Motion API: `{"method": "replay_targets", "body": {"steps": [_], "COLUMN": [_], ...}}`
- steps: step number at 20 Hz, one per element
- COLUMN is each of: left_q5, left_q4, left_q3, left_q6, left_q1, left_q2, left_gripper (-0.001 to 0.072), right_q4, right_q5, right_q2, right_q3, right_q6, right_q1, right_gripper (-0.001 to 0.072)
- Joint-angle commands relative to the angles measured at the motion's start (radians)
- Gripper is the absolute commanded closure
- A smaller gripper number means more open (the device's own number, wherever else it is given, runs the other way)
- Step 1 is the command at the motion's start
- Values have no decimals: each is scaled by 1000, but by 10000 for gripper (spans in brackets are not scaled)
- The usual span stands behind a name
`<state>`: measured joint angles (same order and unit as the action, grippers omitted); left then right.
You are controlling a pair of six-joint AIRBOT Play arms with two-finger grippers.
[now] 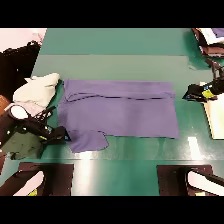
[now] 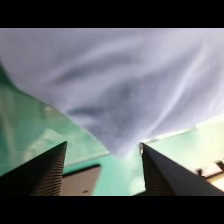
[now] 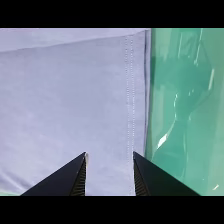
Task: Fold the shirts.
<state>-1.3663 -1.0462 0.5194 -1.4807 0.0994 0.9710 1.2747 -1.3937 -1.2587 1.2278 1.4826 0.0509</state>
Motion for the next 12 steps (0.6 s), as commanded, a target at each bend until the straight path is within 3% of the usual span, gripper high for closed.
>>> {"method": "replay_targets", "body": {"steps": [1,5,6,7,8,12], "left_q5": [77,152,161,174,180,173], "left_q4": [126,149,149,153,161,190], "left_q3": [-98,-131,-131,-131,-131,-131], "left_q6": [-4,-4,-4,-3,10,49], "left_q1": [0,0,0,0,0,0], "left_q2": [-31,-31,-31,-31,-31,-31], "left_gripper": [167,168,269,591,674,682], "right_q4": [-1,0,0,3,5,3], "right_q5": [0,-41,-58,-74,-87,-134], "right_q2": [26,26,26,26,26,26], "right_q3": [-12,-12,-13,-18,-34,-210], "right_q6": [0,-7,-14,-23,-27,-63], "right_q1": [3,3,3,3,6,105], "right_gripper": [374,374,374,374,374,374]}}
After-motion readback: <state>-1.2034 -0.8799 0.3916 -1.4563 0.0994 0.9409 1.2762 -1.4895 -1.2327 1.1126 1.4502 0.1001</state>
